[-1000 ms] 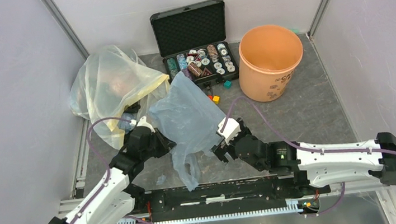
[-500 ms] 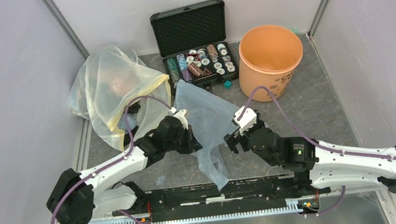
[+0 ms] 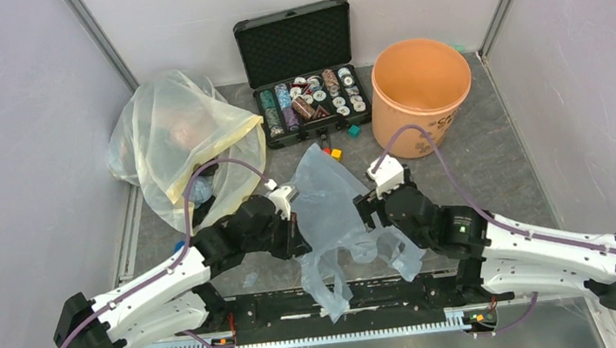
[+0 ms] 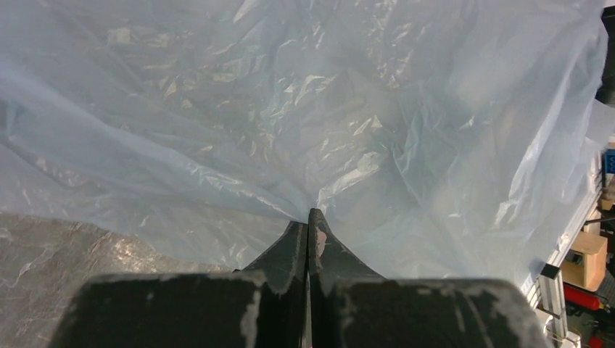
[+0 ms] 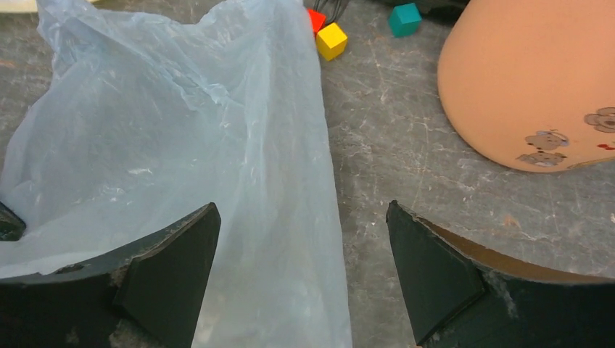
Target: Put the trash bags into the trash bin
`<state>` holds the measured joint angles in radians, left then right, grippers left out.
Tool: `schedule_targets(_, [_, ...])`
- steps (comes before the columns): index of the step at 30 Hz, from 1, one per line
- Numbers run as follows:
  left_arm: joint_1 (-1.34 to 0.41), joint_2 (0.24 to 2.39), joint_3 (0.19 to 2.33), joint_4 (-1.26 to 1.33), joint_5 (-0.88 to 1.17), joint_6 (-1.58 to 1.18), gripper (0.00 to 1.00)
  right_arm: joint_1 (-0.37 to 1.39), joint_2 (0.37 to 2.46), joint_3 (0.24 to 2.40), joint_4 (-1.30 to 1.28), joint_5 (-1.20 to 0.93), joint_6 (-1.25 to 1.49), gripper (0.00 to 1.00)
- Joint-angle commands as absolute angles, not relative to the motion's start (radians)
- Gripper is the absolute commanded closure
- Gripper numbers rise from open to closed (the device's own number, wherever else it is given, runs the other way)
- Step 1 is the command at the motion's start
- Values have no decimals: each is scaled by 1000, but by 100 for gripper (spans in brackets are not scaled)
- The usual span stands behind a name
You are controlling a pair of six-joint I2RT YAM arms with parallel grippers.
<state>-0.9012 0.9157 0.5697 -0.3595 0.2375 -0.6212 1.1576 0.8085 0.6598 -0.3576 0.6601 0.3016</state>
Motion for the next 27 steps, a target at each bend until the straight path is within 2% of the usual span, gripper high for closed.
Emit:
schedule_targets(1, [-908, 925, 546, -379, 198, -597, 98, 1134, 893, 728, -305, 549, 322, 8])
schedule_targets(6, [-908, 944, 514, -354, 123, -599, 98, 1109, 986, 735, -222, 444, 323, 11])
schedule_targets(8, [-908, 946, 497, -343, 96, -599, 98, 1091, 1039, 739, -219, 441, 336, 16])
schedule_targets(10, [-908, 945, 484, -325, 81, -594, 98, 1072, 1078, 740, -220, 424, 354, 29])
schedule_targets(14, [-908, 950, 471, -299, 60, -567, 98, 1059, 1104, 713, -206, 419, 393, 39])
schedule_targets(22, [-894, 1014, 477, -193, 12, -564, 98, 1052, 1043, 649, -189, 369, 437, 96])
schedule_targets(23, [-890, 1031, 497, -187, 14, -552, 98, 1052, 1028, 643, -189, 359, 446, 99])
schedule_targets(27, [-878, 1121, 592, -169, 13, -497, 98, 1052, 952, 600, -162, 335, 484, 100])
